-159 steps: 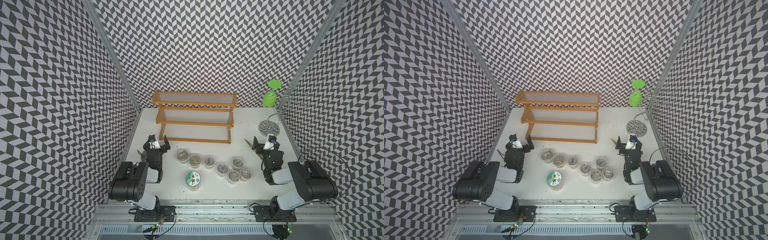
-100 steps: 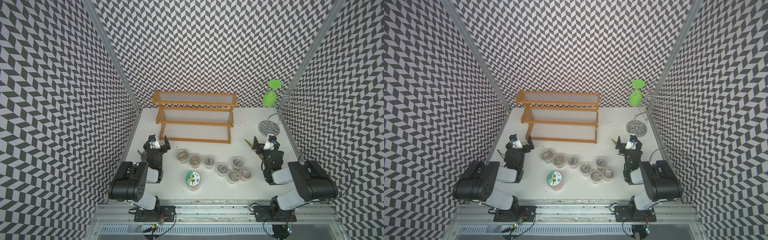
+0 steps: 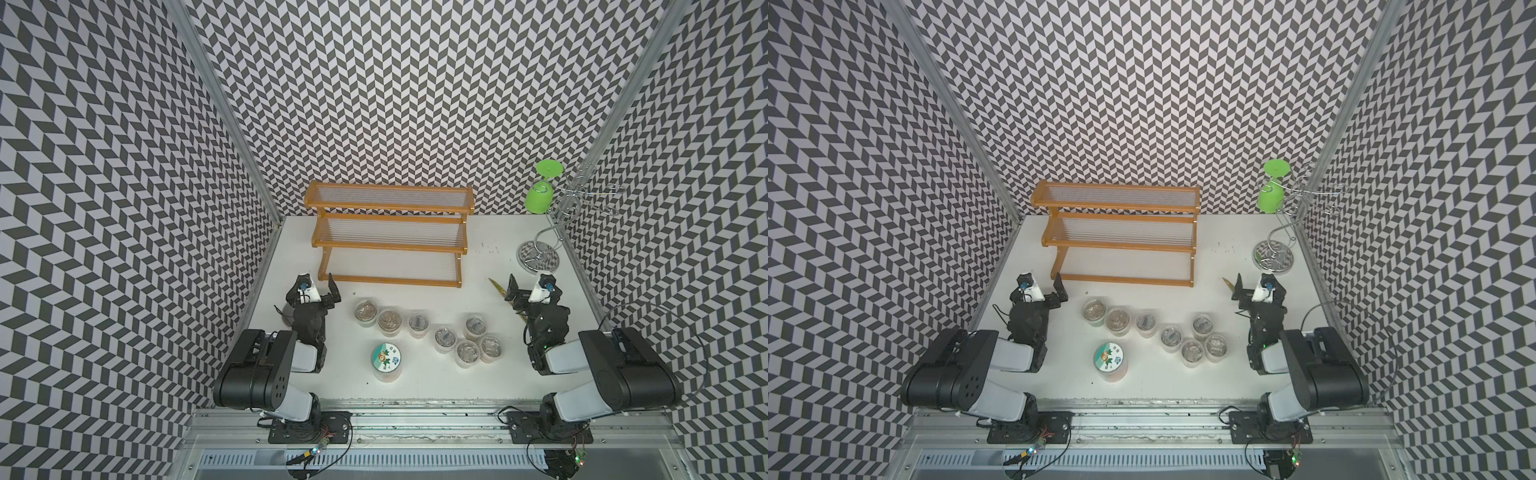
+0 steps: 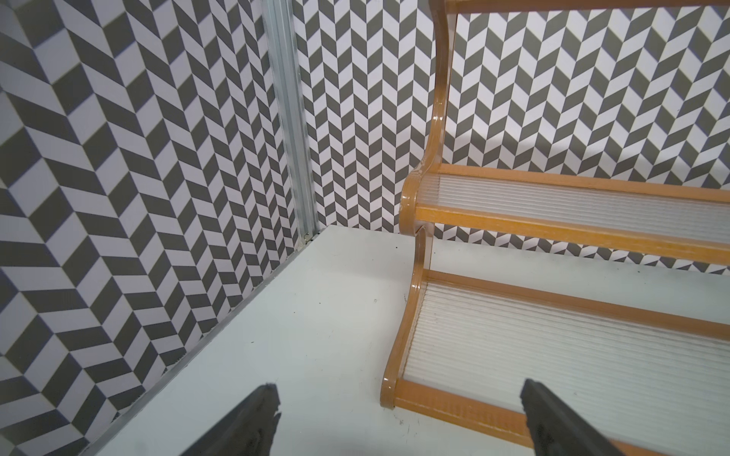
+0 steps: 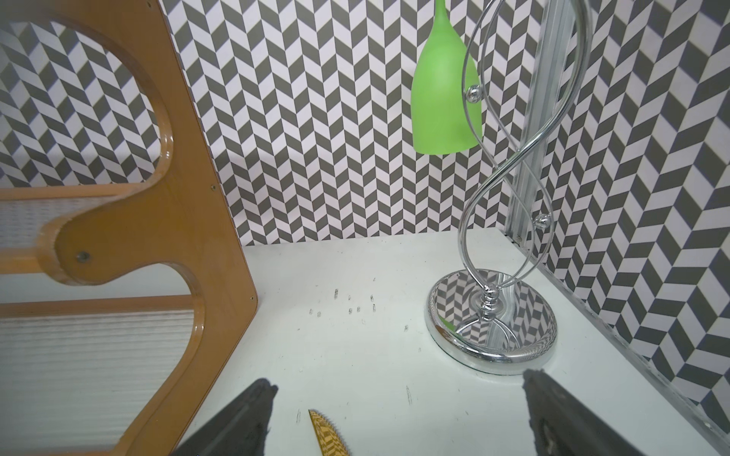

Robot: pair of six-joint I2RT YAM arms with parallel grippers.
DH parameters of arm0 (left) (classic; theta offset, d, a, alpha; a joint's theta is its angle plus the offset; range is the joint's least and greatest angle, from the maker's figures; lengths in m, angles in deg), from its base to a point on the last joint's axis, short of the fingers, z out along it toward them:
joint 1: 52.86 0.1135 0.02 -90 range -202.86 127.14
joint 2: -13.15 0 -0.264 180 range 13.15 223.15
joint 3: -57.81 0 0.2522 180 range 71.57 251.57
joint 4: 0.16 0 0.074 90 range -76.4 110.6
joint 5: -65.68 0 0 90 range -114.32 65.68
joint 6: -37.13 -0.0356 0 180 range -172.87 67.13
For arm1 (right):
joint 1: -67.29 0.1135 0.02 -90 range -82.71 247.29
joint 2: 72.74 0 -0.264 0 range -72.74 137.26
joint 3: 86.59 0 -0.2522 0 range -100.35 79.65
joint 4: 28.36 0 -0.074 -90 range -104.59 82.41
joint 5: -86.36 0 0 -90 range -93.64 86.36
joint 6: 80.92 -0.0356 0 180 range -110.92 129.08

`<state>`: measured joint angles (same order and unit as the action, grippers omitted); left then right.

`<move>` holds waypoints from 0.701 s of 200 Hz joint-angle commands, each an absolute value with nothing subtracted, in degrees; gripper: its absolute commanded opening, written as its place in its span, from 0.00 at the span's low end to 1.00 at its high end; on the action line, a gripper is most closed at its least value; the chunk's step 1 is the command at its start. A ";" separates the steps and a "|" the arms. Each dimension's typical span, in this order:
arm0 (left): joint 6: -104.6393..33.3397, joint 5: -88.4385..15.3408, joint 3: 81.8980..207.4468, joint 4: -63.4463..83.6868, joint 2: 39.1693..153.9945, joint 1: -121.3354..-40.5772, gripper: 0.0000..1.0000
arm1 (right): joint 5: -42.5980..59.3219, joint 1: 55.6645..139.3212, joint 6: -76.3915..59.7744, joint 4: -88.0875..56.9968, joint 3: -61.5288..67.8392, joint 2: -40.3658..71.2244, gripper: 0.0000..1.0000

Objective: Place the seed container on the shelf
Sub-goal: Adjust the shelf at the center of the board.

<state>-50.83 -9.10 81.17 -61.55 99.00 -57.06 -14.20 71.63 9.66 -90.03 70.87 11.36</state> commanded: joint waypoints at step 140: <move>-25.82 -5.13 96.62 -13.34 71.31 -59.37 1.00 | -1.76 71.18 -15.84 -37.68 53.89 -14.01 0.99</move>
<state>-36.64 -1.40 93.61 -26.67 73.99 -59.93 -16.72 71.59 -12.38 -42.91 55.48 -12.16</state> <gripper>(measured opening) 0.992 0.993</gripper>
